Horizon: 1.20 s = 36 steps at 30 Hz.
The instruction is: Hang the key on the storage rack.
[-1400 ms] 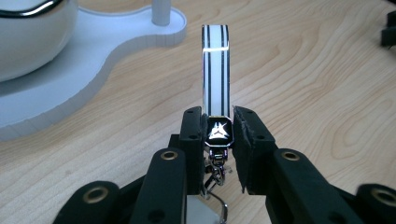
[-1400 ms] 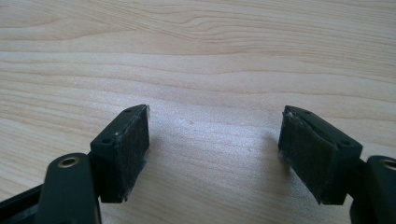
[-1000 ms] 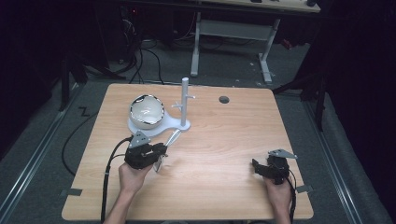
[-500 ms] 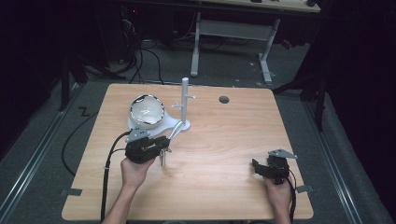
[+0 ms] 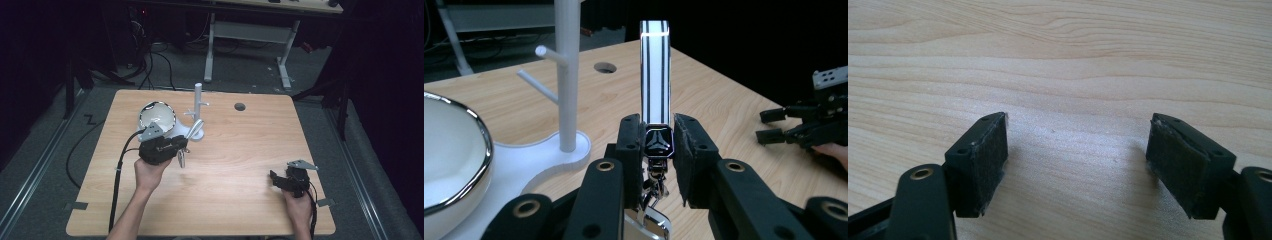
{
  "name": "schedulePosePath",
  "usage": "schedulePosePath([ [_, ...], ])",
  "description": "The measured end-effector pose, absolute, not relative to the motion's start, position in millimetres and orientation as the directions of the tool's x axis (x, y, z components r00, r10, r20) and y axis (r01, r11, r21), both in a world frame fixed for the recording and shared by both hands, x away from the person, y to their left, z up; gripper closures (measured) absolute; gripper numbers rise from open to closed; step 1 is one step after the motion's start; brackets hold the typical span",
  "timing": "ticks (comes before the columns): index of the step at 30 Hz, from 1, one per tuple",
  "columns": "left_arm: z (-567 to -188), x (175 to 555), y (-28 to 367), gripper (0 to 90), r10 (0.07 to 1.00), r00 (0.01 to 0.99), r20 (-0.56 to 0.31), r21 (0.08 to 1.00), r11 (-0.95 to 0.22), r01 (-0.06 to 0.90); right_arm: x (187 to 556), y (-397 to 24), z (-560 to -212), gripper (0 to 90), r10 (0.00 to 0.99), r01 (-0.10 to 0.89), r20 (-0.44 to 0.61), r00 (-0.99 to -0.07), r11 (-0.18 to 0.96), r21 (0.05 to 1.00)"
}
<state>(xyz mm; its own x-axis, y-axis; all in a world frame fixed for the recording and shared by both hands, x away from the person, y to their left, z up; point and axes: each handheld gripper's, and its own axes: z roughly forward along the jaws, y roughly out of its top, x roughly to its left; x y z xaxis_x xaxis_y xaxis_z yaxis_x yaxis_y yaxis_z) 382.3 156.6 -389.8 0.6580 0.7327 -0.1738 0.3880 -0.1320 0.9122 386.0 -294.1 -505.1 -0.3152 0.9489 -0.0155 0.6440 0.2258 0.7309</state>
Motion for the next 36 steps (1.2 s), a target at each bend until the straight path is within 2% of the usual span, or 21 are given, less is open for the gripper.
schedulePosePath([
  [22,-366,407,143,74.3,0.700,0.685,-0.200,0.925,-0.095,0.368,386,-294,-505,24.8,0.949,0.644,-0.013,-0.315,0.224,0.731],
  [36,-363,426,137,74.3,0.694,0.680,-0.236,0.917,-0.072,0.392,386,-294,-505,24.7,0.948,0.644,-0.014,-0.317,0.226,0.731],
])
